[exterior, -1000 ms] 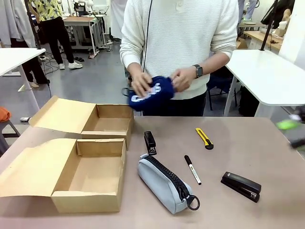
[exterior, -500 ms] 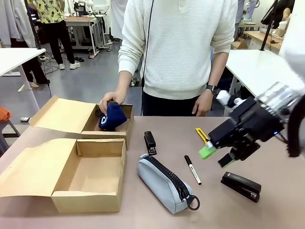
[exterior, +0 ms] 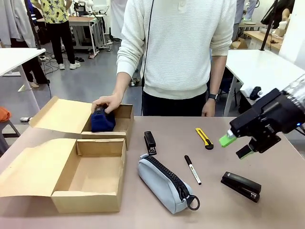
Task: Place items inside the box.
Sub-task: Pick up a Pencil pouch or Stapler and place it inside the Mailer Box closest to the robot.
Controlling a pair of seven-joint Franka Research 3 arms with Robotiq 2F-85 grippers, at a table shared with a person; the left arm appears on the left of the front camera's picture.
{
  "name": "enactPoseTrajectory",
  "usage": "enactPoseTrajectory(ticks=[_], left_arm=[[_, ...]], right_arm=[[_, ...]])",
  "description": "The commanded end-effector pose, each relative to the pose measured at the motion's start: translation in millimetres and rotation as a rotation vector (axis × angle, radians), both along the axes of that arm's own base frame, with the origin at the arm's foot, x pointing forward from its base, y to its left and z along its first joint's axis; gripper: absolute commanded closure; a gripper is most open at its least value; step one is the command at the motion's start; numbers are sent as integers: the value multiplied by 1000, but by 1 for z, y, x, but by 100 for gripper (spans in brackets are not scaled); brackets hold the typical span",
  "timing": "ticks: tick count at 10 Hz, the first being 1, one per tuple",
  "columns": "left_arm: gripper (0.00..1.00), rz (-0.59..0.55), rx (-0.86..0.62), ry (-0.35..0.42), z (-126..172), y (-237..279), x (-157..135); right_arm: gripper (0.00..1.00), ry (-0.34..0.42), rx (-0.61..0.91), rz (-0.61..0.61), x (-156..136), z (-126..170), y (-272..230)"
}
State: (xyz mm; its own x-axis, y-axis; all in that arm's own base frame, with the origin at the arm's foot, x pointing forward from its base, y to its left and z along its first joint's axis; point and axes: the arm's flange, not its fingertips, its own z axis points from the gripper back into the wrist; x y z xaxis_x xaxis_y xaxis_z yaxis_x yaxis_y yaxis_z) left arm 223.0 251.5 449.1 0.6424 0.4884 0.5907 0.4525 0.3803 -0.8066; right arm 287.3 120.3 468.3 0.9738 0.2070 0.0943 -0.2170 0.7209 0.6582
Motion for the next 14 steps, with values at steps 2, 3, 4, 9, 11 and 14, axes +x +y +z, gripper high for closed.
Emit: enactPoseTrajectory(ticks=[2, 3, 4, 9, 11, 14], left_arm=[[0, 3, -5, -32, 2, 0, 0], [0, 3, -5, -32, 2, 0, 0], [0, 3, -5, -32, 2, 0, 0], [0, 3, -5, -32, 2, 0, 0], [0, 3, -5, -32, 2, 0, 0], [0, 3, -5, -32, 2, 0, 0]], right_arm=[[0, -105, -420, 136, -2, -7, 118], [0, -152, -453, 208, 1, -13, 161], [0, -197, -546, 227, 8, -26, 189], [0, -238, -639, 238, 43, -77, 246], [0, -185, -657, 315, 49, -94, 255], [0, -133, -655, 369, 44, -110, 263]])
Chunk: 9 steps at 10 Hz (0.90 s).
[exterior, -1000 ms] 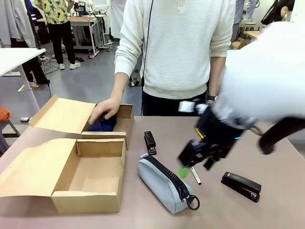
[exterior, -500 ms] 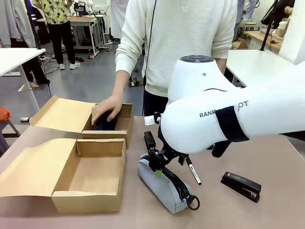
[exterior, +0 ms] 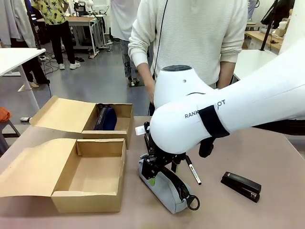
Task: Place items inside the box.
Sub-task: Pick up a Pencil pouch or Stapler and place it inside the Mailer Box closest to the robot.
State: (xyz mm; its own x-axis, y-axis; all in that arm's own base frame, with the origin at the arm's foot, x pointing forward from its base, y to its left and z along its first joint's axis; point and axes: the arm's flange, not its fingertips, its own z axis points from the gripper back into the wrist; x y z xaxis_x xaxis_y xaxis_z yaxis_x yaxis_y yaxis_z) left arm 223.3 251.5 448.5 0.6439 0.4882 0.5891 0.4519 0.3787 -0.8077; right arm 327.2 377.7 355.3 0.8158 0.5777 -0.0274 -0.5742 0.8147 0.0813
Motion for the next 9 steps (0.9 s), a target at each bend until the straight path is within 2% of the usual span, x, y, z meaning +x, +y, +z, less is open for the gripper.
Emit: enactPoseTrajectory(ticks=[1, 5, 6, 7, 8, 9], left_arm=[[0, 5, -3, -34, 2, 0, 0], [0, 5, -3, -34, 2, 0, 0], [0, 5, -3, -34, 2, 0, 0], [0, 5, -3, -34, 2, 0, 0], [0, 5, -3, -34, 2, 0, 0], [0, 5, -3, -34, 2, 0, 0]], right_arm=[[0, 24, -51, 3, 4, -7, 9], [0, 41, -97, 13, 1, -15, 13], [59, 51, -106, 34, -1, -12, 13], [60, 61, -91, 34, -1, -11, 13], [100, 61, -90, 32, -1, -11, 13], [65, 65, -96, 25, -2, -11, 14]])
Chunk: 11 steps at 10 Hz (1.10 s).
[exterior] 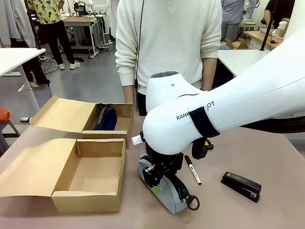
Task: Place items inside the box.
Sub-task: Pick up a Pencil pouch or Stapler and place it inside the Mailer Box closest to the robot.
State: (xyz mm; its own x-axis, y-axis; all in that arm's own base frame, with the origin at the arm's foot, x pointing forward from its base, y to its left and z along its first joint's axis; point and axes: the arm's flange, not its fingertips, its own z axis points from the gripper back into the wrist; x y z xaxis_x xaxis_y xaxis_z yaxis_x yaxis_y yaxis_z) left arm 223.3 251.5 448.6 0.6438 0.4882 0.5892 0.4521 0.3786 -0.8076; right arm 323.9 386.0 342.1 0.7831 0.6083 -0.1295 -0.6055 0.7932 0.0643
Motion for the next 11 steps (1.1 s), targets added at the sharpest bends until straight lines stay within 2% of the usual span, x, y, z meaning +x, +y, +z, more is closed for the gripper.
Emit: enactPoseTrajectory(ticks=[1, 6, 8, 9, 10, 11], left_arm=[[0, 5, -3, -34, 2, 0, 0], [0, 5, -3, -34, 2, 0, 0], [0, 5, -3, -34, 2, 0, 0], [0, 5, -3, -34, 2, 0, 0], [0, 5, -3, -34, 2, 0, 0], [0, 5, -3, -34, 2, 0, 0]], right_arm=[[100, -1, -25, -26, 1, 3, 5], [100, 12, -31, -46, 2, 11, 2], [100, 42, -27, -87, -6, 27, 1], [100, 42, -30, -128, -15, 45, 1], [100, 51, -1, -197, -28, 75, -1], [100, 19, 97, -366, -47, 116, 3]])
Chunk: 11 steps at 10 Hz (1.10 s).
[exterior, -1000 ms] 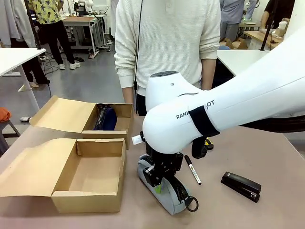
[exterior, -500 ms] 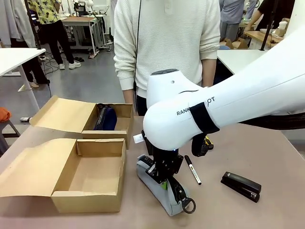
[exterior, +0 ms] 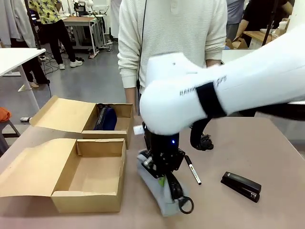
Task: Place items inside the box.
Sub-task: Pick up a Pencil pouch or Stapler and place it inside the Mailer Box closest to the robot.
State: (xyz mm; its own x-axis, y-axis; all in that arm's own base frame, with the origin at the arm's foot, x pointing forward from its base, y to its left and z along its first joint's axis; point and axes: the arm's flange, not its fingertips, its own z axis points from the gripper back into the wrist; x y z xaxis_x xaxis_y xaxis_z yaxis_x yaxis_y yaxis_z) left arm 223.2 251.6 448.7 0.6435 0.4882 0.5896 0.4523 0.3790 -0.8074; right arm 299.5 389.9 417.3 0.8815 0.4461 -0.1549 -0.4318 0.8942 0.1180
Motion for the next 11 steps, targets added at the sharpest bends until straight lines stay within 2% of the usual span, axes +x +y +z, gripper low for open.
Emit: enactPoseTrajectory(ticks=[1, 2, 3, 4, 7, 8, 11], left_arm=[[0, 5, -4, -33, 2, 0, 0], [0, 5, -4, -33, 2, 0, 0], [0, 5, -4, -33, 2, 0, 0], [0, 5, -4, -33, 2, 0, 0], [0, 5, -4, -33, 2, 0, 0], [0, 5, -4, -33, 2, 0, 0], [0, 5, -4, -33, 2, 0, 0]], right_arm=[[100, -129, 140, -356, -39, 69, 7], [100, -199, 209, -521, -48, 79, 22], [100, -239, 300, -568, -51, 78, 37], [100, -49, 152, -288, -35, 80, 11], [100, -49, 152, -288, -35, 80, 11], [92, -51, 181, -344, -44, 82, 18], [92, -53, 177, -268, -15, 64, 115]])
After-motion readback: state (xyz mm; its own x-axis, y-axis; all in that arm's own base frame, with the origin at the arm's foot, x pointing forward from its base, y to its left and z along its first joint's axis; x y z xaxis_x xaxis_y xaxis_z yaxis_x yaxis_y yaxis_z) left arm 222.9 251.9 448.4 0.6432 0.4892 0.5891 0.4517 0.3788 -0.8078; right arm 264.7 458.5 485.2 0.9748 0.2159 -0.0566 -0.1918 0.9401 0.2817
